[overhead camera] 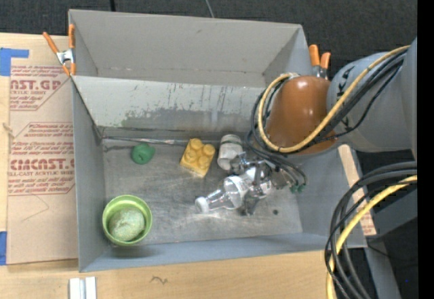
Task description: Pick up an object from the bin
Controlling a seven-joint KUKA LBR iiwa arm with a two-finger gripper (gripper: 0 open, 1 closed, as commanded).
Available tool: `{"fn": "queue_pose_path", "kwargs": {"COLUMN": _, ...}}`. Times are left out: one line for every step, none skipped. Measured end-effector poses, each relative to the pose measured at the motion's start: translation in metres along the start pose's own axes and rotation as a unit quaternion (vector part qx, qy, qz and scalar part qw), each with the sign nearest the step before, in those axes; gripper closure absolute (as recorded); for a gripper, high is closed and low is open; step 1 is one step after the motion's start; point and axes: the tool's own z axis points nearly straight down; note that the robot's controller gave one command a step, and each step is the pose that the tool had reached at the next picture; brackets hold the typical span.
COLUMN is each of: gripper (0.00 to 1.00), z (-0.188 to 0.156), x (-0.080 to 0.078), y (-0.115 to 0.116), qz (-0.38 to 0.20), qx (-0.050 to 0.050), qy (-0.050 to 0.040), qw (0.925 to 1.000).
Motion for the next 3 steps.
{"fn": "queue_pose_path", "kwargs": {"gripper": 1.00, "z": -0.001, "x": 0.000, "y": 0.000, "qz": 0.000, "qx": 0.000, "qy": -0.0002, "qw": 1.0000}}
{"fn": "queue_pose_path", "kwargs": {"gripper": 1.00, "z": -0.006, "x": 0.000, "y": 0.000, "qz": 0.000, "qx": 0.000, "qy": -0.0009, "qw": 1.0000}}
{"fn": "queue_pose_path", "kwargs": {"gripper": 1.00, "z": -0.013, "x": 0.000, "y": 0.000, "qz": 0.000, "qx": 0.000, "qy": -0.0015, "qw": 1.0000}}
